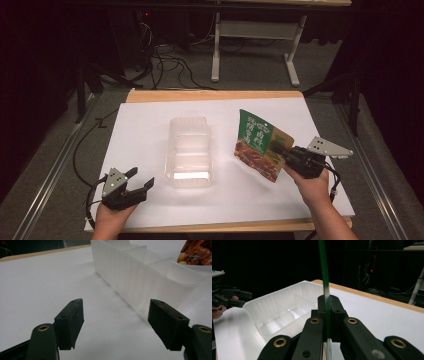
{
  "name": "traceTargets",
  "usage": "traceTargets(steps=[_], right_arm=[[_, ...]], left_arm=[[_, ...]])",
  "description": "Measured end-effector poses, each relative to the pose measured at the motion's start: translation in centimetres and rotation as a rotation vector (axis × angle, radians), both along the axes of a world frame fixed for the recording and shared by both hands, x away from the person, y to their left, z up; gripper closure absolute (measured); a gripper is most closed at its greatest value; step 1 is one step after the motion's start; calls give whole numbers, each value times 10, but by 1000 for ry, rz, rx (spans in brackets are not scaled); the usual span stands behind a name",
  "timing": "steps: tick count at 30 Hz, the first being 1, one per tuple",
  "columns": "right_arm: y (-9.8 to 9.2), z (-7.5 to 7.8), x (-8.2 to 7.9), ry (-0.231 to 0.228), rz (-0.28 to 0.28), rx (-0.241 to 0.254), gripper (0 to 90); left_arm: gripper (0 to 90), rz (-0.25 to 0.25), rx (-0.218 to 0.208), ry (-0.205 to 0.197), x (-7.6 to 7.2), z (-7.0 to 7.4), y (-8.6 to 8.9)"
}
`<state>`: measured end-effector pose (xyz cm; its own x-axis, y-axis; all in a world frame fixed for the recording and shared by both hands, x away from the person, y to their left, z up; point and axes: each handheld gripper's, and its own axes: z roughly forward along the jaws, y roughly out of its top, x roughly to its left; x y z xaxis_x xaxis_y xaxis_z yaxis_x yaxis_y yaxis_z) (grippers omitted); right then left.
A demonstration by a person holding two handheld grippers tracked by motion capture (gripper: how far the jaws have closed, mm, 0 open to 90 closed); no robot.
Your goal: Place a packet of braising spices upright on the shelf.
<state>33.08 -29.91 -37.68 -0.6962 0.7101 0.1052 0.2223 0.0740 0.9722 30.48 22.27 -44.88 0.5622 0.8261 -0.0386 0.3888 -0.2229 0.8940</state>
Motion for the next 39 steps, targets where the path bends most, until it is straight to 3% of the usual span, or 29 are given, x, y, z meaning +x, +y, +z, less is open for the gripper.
traceTargets(steps=[6,17,24,33,39], right_arm=[[6,5,8,-2,23,16,900],[34,24,27,-52,120,48,900],[46,31,36,-73,142,64,900],[77,33,54,-71,175,98,900],[96,34,63,-72,198,90,900]], left_arm=[[293,5,-11,4,1,-1,3],[294,19,-18,2,-1,-1,7],[293,24,-16,5,0,-2,8],[292,27,-17,16,0,-4,8],[292,26,-22,16,-1,-3,9]])
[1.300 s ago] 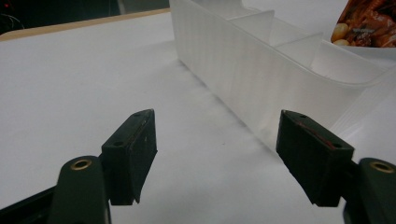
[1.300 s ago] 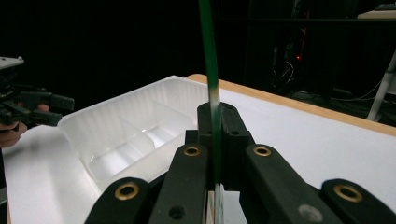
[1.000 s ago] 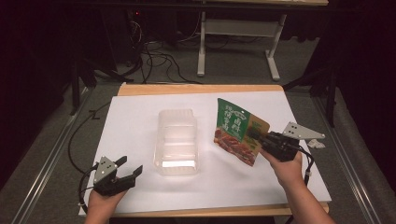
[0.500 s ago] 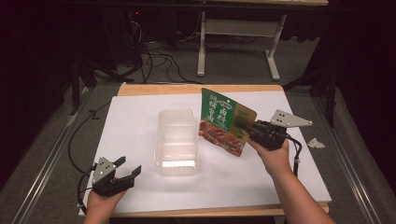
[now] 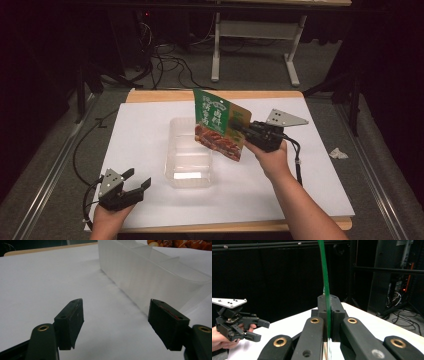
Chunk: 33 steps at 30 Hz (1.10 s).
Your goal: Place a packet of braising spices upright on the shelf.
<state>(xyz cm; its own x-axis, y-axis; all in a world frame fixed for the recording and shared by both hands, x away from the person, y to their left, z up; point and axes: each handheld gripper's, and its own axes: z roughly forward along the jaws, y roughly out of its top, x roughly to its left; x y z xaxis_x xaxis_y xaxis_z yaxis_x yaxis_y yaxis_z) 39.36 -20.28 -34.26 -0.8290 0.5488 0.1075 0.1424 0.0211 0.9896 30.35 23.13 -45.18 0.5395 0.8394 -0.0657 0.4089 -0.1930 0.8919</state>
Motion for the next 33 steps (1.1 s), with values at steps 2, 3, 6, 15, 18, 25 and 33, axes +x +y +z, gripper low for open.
traceTargets(steps=[2,3,6,15,18,25,33], right_arm=[[8,0,3,-4,7,-7,900],[15,-1,6,-4,11,-9,900],[24,-2,11,-3,24,-13,900],[41,-7,22,0,36,-23,900],[45,-11,24,1,35,-29,900],[51,-17,32,23,30,-12,900],[63,-19,37,31,32,-4,900]], left_arm=[[291,2,-4,0,0,0,0],[291,3,-5,-2,-1,0,0],[291,5,-10,-1,-1,0,0],[291,5,-17,-3,-1,0,1],[292,5,-18,-2,-1,0,1],[292,0,-15,0,-1,0,0],[292,4,-18,-1,-2,0,1]])
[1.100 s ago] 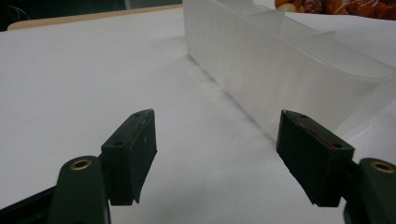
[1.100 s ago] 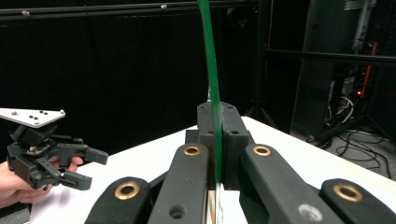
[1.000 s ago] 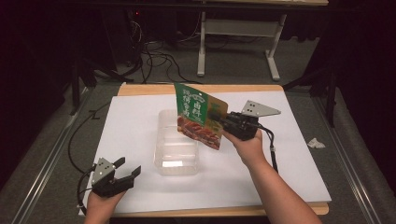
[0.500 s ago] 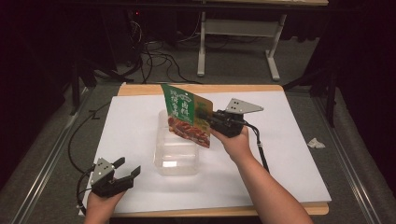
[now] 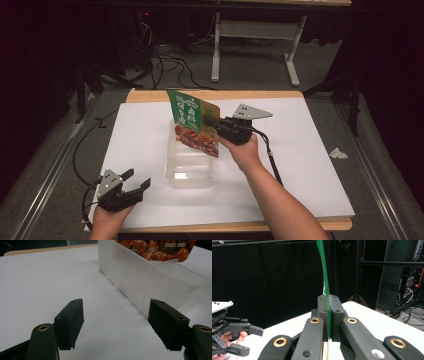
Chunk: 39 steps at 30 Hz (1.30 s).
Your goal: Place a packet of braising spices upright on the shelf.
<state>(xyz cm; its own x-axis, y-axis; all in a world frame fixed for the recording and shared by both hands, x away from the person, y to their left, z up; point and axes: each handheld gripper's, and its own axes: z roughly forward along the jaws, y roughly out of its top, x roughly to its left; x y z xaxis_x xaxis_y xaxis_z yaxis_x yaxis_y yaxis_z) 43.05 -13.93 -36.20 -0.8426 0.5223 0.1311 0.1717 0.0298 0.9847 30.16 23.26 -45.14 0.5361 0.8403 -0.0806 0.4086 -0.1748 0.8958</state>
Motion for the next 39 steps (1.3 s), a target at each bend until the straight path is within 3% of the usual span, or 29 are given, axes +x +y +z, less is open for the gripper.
traceTargets(steps=[7,39], right_arm=[[11,0,2,-3,-12,-11,900],[14,-9,2,-19,-65,-30,900]], left_arm=[[292,0,-2,0,0,0,0],[293,-5,2,0,0,1,0]])
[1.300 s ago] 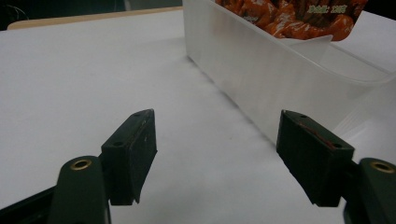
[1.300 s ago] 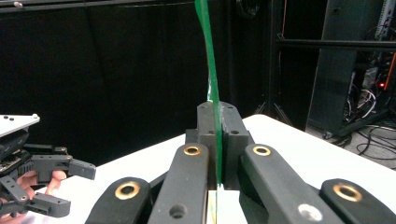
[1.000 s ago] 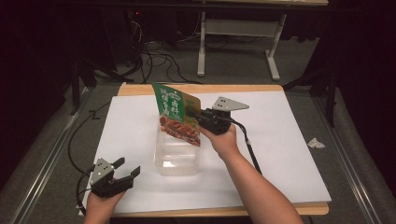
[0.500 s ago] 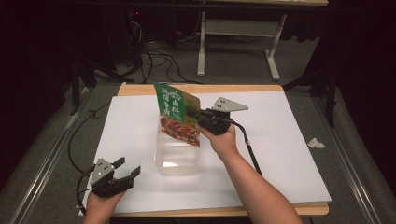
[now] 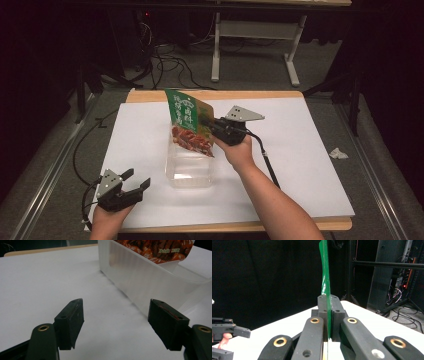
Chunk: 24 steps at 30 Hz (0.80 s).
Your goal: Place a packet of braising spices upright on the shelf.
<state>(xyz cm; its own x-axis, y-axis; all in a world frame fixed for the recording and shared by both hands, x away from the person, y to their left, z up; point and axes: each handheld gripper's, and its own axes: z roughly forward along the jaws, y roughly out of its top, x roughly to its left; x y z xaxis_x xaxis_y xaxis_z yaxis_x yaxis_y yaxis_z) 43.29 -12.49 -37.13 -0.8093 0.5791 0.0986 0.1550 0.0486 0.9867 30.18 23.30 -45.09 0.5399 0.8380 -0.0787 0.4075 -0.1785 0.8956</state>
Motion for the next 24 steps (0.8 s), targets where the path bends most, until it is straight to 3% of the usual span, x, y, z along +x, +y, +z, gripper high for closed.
traceTargets(steps=[24], right_arm=[[-2,-12,0,18,-21,-6,900]], left_arm=[[294,-1,5,0,0,0,0]])
